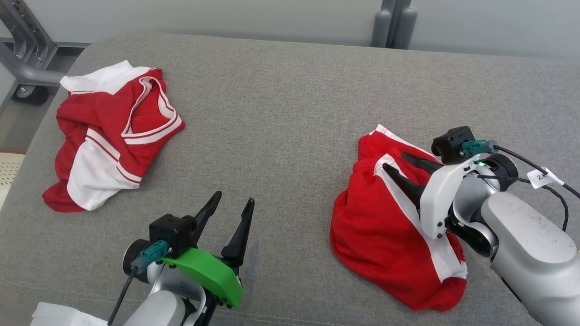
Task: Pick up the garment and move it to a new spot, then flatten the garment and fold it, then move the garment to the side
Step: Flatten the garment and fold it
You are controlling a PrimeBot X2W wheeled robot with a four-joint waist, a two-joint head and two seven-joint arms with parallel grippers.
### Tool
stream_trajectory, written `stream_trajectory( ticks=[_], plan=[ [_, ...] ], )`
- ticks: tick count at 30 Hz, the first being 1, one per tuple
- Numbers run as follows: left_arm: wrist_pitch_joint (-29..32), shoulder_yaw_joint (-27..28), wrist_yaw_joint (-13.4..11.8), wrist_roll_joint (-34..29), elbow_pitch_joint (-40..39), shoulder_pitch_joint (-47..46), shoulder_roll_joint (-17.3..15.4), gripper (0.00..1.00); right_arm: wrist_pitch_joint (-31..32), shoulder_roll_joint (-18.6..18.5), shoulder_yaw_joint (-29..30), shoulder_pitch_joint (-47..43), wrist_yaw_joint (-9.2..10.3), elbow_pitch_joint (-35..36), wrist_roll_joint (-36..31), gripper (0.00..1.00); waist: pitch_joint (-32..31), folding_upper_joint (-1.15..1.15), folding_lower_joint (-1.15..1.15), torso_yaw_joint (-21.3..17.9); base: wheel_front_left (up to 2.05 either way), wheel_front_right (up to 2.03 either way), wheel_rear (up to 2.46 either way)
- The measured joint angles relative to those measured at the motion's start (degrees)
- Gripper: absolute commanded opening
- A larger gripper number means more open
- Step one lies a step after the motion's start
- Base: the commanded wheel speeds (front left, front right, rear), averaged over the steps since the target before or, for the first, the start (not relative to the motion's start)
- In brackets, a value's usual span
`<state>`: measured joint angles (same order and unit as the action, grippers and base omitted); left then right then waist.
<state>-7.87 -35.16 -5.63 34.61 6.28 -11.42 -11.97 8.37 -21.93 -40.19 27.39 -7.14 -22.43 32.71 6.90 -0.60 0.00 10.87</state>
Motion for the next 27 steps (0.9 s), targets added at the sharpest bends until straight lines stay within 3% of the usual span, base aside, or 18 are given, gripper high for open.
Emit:
stream_trajectory(
  ticks=[3, 17, 19, 21, 27],
  plan=[
    [0.00, 0.01, 0.00, 0.00, -0.01, 0.00, 0.07, 1.00, 0.33, -0.12, -0.23, 0.01, 0.00, -0.36, 0.68, 0.59, 0.34, 0.00, 0.00, 0.25, 0.00, 0.00, 0.00],
    [-0.21, 0.31, 0.01, 0.00, 0.32, -0.01, -0.02, 1.00, 1.86, -0.65, -1.38, 0.02, 0.00, -1.92, 2.80, 0.45, 1.22, 0.00, 0.00, 1.15, 0.00, 0.00, 0.00],
    [-0.27, 0.33, 0.00, 0.00, 0.33, -0.01, -0.02, 1.00, 2.04, -0.64, -1.70, 0.02, 0.00, -1.97, 3.20, 0.30, 1.26, 0.00, 0.00, 1.20, 0.00, 0.00, 0.00],
    [-0.32, 0.34, 0.00, 0.00, 0.34, -0.01, -0.01, 1.00, 2.13, -0.65, -2.05, 0.04, 0.00, -1.96, 3.27, 0.02, 1.31, 0.00, 0.00, 1.22, 0.00, 0.00, 0.00],
    [-0.60, 0.57, 0.00, 0.01, 0.47, -0.01, -0.01, 1.00, 2.07, -0.38, -1.91, 1.09, 0.01, -0.11, 5.45, 0.00, 1.40, 0.00, 0.00, 1.12, 0.00, 0.00, 0.00]
  ],
)
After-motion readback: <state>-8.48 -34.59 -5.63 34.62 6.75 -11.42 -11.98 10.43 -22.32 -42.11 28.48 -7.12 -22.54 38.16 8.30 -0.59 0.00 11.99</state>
